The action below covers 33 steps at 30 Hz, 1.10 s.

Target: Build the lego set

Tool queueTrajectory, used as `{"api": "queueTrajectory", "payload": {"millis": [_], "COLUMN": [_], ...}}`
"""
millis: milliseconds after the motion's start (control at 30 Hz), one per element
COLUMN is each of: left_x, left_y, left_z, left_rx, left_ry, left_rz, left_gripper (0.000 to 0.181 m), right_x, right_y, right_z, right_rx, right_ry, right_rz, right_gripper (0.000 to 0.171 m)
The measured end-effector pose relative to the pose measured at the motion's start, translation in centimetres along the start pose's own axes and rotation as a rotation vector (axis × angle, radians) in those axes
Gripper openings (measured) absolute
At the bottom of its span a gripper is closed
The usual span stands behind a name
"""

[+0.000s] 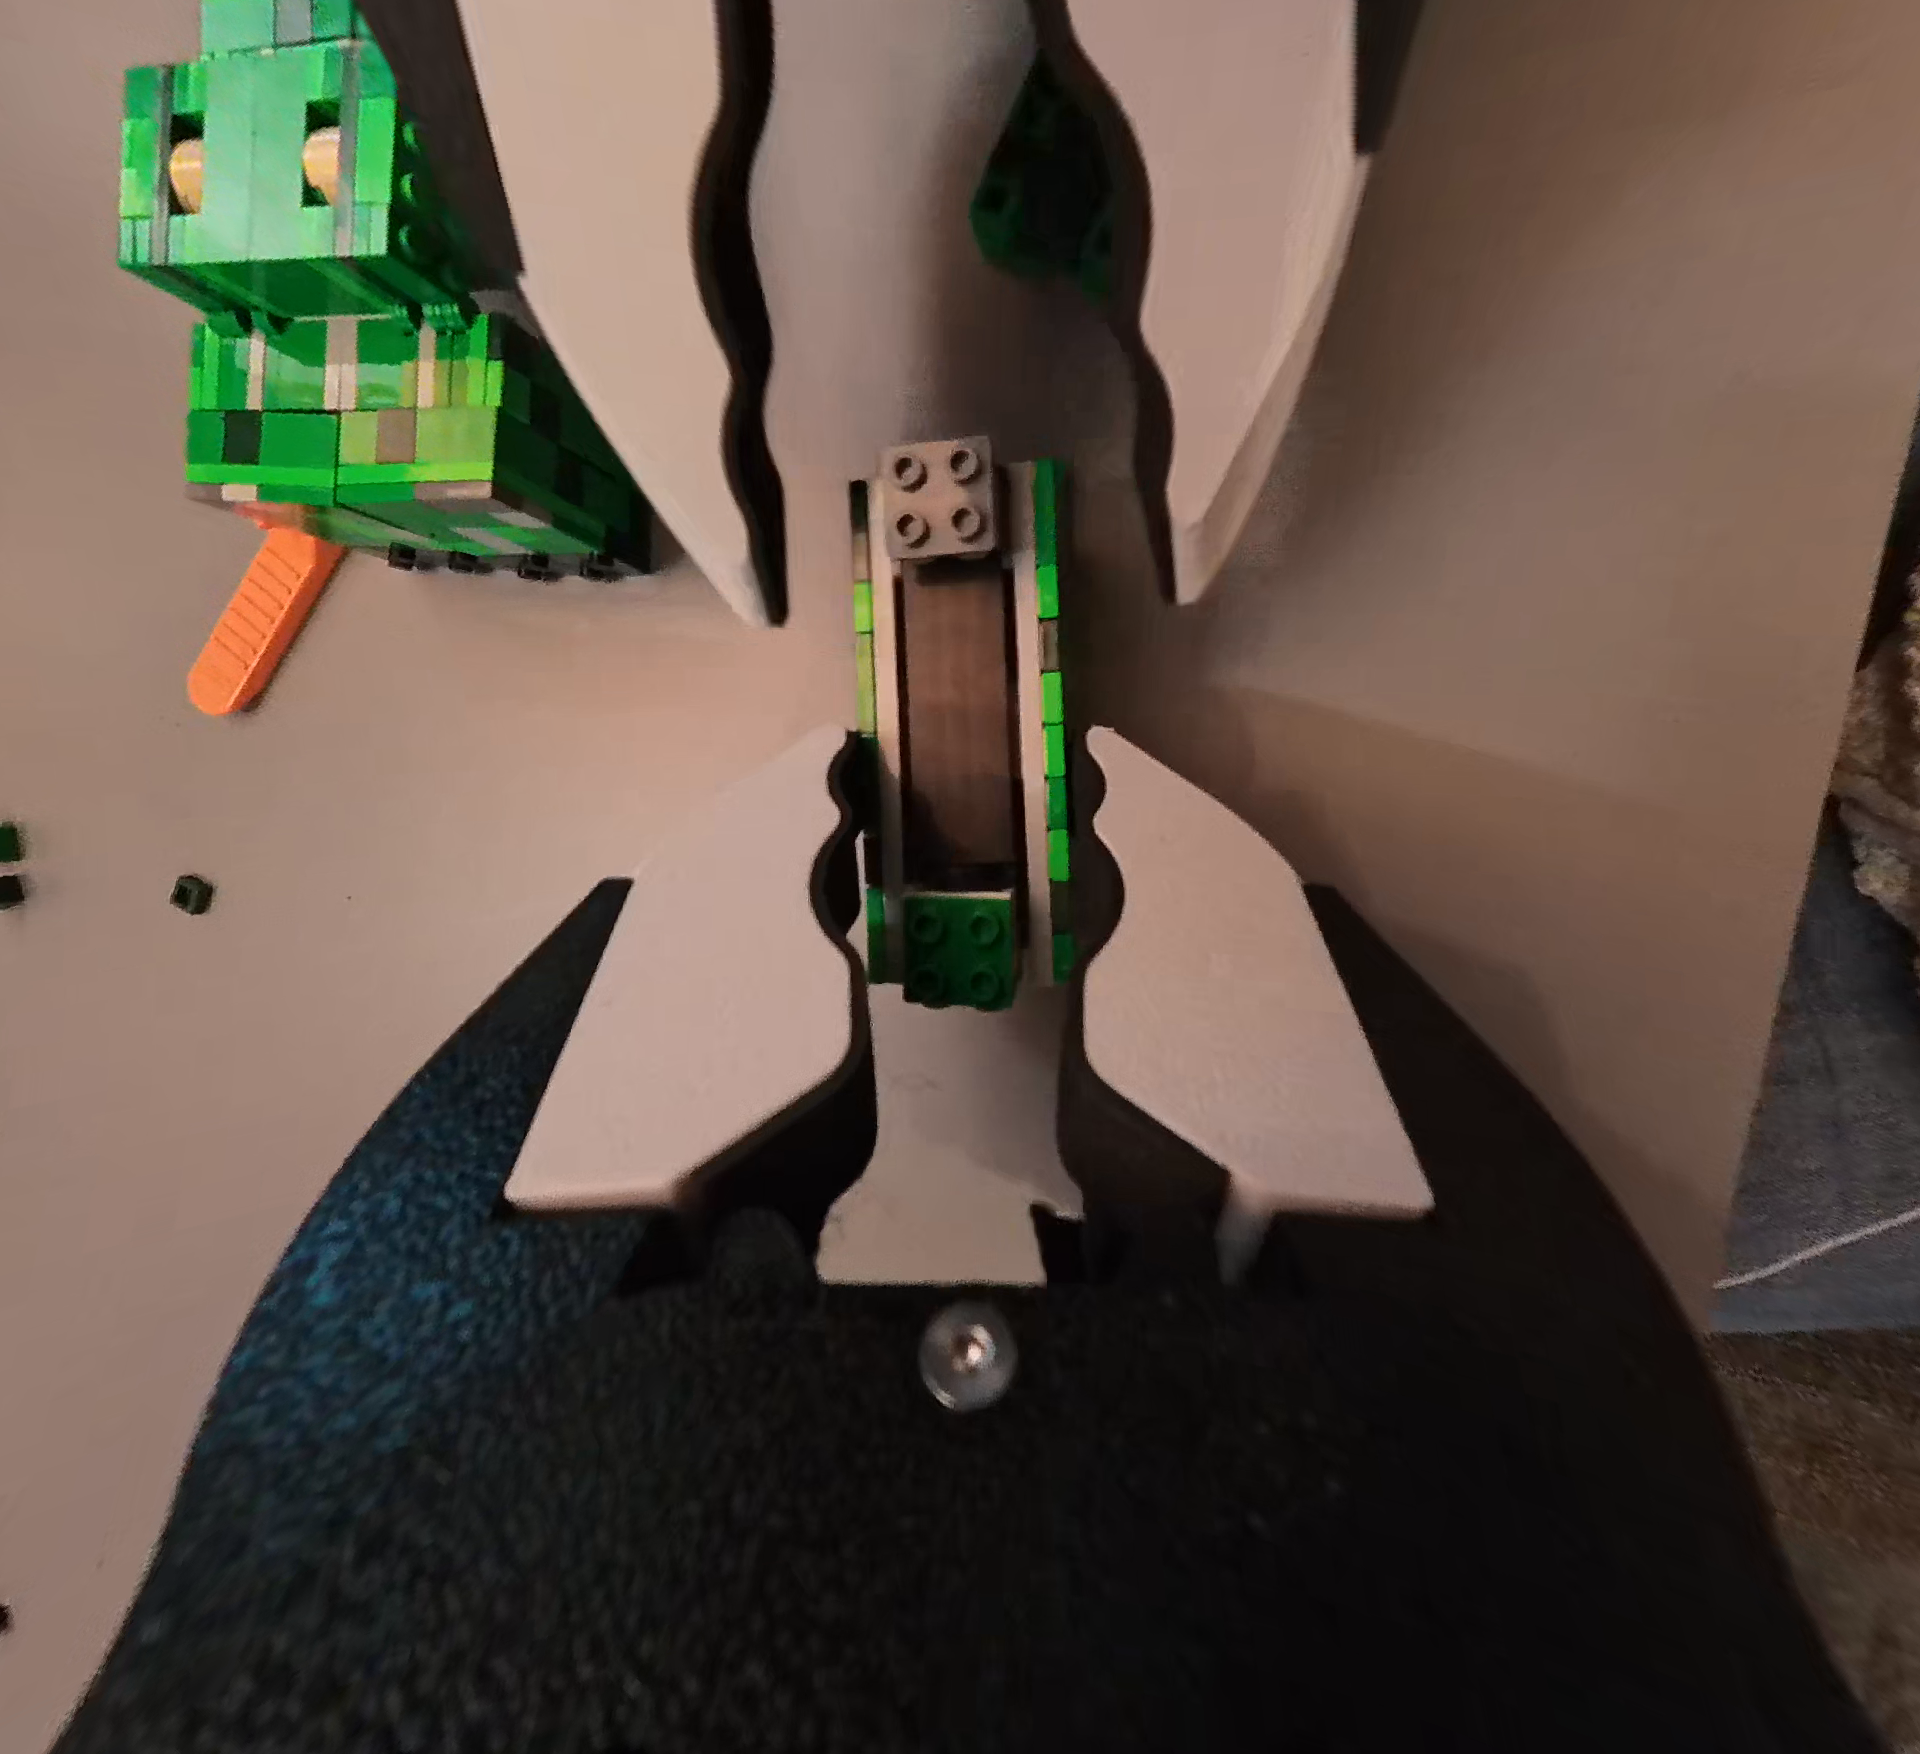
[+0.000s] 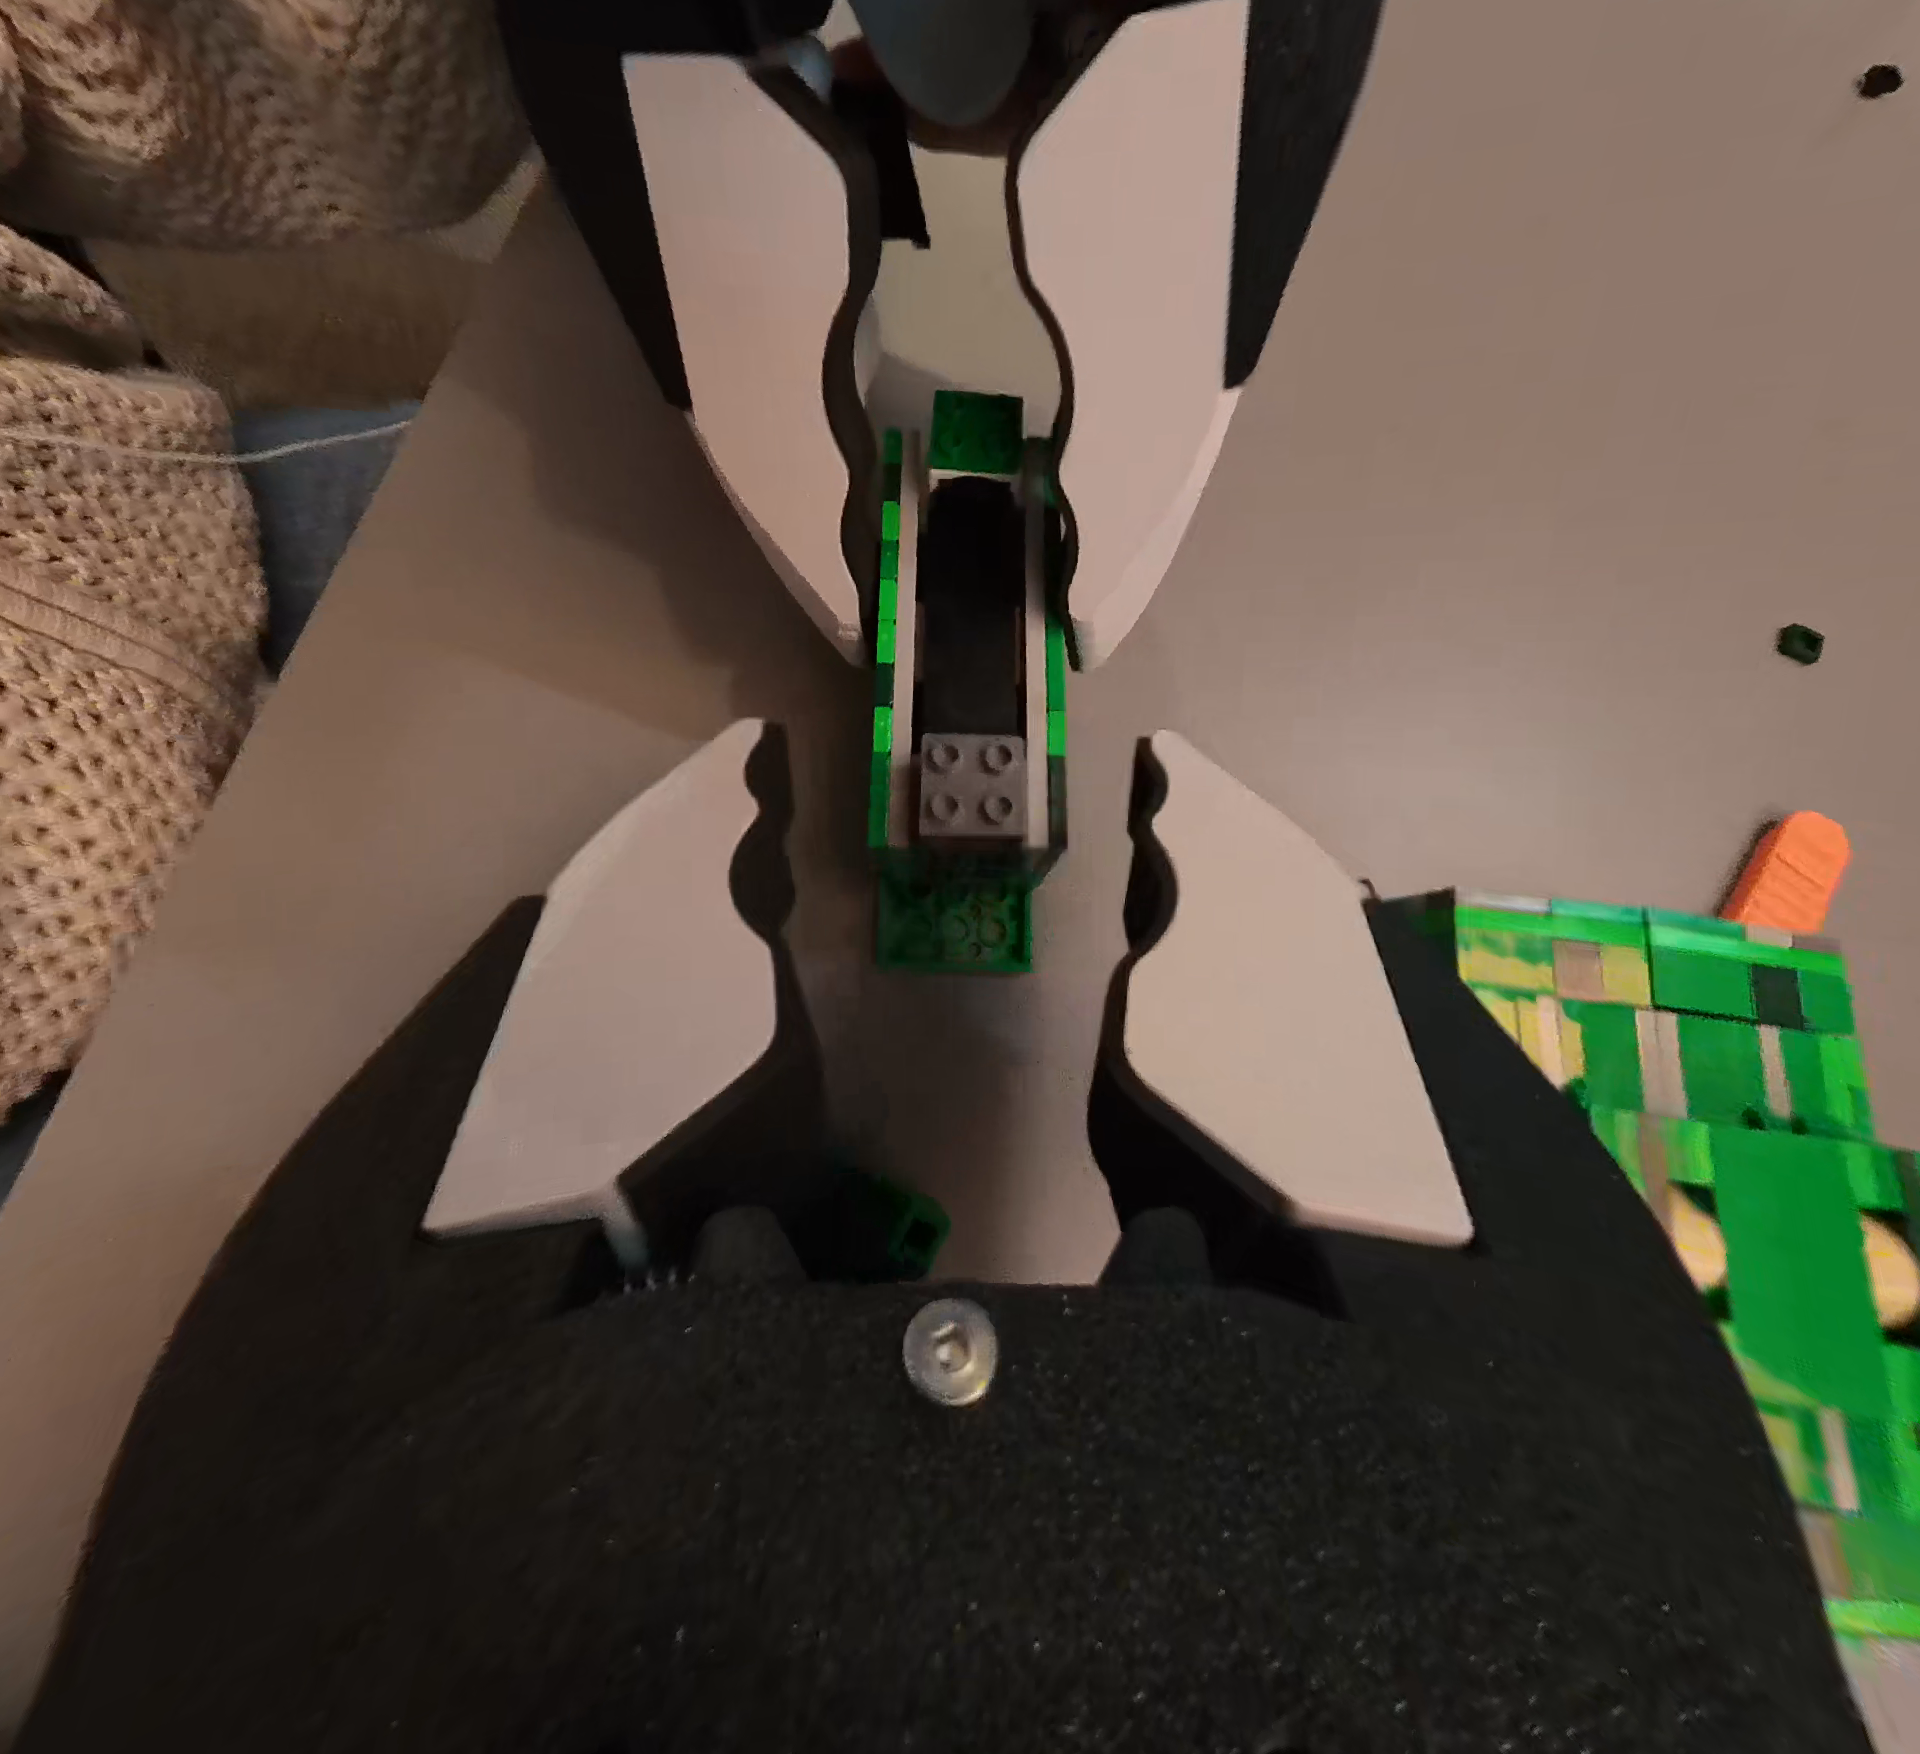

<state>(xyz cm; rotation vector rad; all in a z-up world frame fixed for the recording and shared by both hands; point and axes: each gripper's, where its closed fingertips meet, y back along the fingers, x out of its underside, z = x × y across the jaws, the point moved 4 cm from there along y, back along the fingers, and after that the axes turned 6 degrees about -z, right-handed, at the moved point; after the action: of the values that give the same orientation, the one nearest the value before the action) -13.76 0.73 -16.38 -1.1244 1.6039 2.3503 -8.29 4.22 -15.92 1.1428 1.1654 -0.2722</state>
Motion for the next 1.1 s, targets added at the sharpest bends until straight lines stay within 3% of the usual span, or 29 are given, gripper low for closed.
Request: {"api": "queueTrajectory", "payload": {"millis": [167, 300, 433, 567, 633, 700, 800, 867, 1100], "left_x": [-1.6, -1.4, -1.2, -1.2, -1.7, -2.7, -4.2, -4.6, -5.5], "left_y": [0.7, -0.1, -1.0, -0.5, 0.8, 2.7, 5.2, 6.0, 5.6], "left_z": [-0.5, 0.0, -0.1, 0.8, 1.8, 2.5, 2.6, 2.4, 2.2], "left_rx": [0.008, -0.013, -0.021, -0.126, -0.232, -0.322, -0.325, -0.294, -0.16], "left_ry": [-0.003, -0.045, -0.086, -0.115, -0.086, 0.0, 0.146, 0.21, 0.352], "left_rz": [-0.078, 0.039, 0.089, 0.024, -0.125, -0.378, -0.776, -0.952, -1.154], "left_gripper": [0.054, 0.056, 0.039, 0.038, 0.038, 0.038, 0.037, 0.038, 0.037], "right_x": [2.1, 2.5, 2.5, 1.8, 0.9, -0.3, -2.1, -2.9, -4.0], "right_y": [1.4, 1.9, 2.6, 4.1, 5.3, 6.7, 8.1, 7.9, 6.3], "right_z": [-0.3, -0.3, -0.2, -0.6, -1.3, -2.0, -2.3, -2.1, -1.6], "right_rx": [0.025, 0.028, 0.037, 0.068, 0.105, 0.141, 0.147, 0.128, 0.089], "right_ry": [-0.022, -0.039, -0.056, -0.09, -0.099, -0.116, -0.159, -0.179, -0.214], "right_rz": [0.048, 0.049, 0.021, -0.086, -0.21, -0.383, -0.599, -0.657, -0.696], "right_gripper": [0.058, 0.057, 0.057, 0.06, 0.061, 0.062, 0.067, 0.07, 0.056]}}
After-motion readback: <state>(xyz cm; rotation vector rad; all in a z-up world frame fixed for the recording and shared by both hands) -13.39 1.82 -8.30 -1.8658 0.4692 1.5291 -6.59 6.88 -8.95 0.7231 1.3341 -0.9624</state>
